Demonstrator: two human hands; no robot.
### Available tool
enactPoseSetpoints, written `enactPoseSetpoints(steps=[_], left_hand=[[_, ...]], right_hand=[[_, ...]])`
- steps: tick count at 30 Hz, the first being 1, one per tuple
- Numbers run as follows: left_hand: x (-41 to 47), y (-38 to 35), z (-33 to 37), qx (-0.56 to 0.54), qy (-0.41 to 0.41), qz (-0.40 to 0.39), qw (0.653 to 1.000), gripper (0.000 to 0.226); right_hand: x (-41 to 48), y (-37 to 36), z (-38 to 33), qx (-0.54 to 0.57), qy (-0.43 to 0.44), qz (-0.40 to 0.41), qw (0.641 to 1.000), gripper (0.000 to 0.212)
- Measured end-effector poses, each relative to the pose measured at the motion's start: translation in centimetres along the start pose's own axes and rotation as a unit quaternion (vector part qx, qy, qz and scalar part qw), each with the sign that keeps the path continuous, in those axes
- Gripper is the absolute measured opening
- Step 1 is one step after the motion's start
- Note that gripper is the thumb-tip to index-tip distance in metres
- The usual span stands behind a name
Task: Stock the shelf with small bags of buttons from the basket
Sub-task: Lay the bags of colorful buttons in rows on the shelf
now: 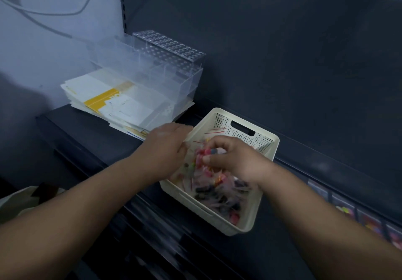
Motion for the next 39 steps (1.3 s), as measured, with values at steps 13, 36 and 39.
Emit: enactPoseSetpoints(steps=[13, 36, 39], left_hand=[[0.1, -3.7, 10.8, -0.436, 0.153, -0.209, 0.862, 0.017], [-2.2, -12.8, 21.2, -0.454, 0.208, -0.322, 0.804, 0.018], [-2.1, -13.1, 21.2, -0.418, 0.204, -0.336, 0.819, 0.020]], right_hand=[[-8.3, 6.6, 0.7, 0.180, -0.053, 0.099, 0.977, 0.008], [-19.9, 13.3, 7.7, 0.248, -0.150, 0.248, 0.924, 0.011], [-20.5, 13.5, 8.1, 0.254, -0.153, 0.226, 0.928, 0.003]])
Point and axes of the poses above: each hand's wrist, its own x-axis towards the middle knuckle, its own y-axis out of the back of the hand, z = x × y, the point moved 5 cm from there along x, towards the middle knuckle, and after that the axes turned 7 degrees about y, right-handed, at the moved point
